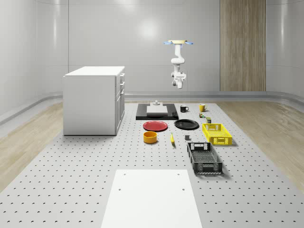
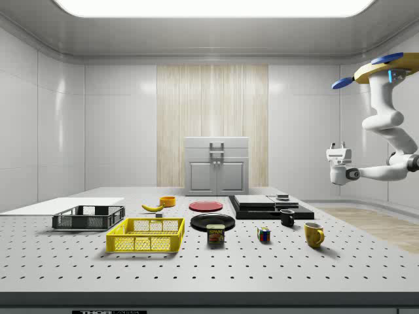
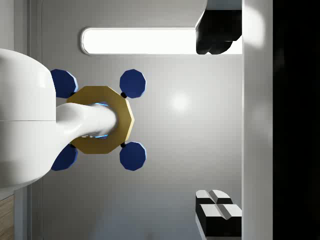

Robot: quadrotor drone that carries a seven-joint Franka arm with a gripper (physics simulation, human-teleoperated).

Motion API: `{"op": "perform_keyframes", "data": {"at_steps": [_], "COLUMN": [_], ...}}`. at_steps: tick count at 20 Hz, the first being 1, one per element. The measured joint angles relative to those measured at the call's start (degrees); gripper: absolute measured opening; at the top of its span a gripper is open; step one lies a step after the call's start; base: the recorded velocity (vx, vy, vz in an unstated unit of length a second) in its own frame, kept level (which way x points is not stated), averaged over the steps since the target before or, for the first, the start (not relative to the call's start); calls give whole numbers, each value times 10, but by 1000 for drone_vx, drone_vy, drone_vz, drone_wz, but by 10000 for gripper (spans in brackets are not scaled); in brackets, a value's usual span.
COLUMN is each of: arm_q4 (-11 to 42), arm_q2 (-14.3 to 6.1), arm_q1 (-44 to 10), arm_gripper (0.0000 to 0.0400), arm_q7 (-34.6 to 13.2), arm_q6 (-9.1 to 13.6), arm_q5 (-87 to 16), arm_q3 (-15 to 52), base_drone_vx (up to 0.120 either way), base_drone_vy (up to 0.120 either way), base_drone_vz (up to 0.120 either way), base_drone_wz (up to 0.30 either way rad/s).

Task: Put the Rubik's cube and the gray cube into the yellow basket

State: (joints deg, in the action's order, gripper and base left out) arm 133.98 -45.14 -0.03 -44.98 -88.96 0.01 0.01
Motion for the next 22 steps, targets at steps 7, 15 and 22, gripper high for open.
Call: {"op": "perform_keyframes", "data": {"at_steps": [7,15,22], "arm_q4": [-86,-152,-168], "arm_q2": [19,44,49], "arm_q1": [-2,-3,-4], "arm_gripper": [400,400,400], "arm_q7": [1,1,2], "arm_q6": [64,102,109], "arm_q5": [1,1,1], "arm_q3": [1,2,2], "base_drone_vx": [91,120,120], "base_drone_vy": [91,120,120], "base_drone_vz": [0,0,0], "base_drone_wz": [0,0,0]}}
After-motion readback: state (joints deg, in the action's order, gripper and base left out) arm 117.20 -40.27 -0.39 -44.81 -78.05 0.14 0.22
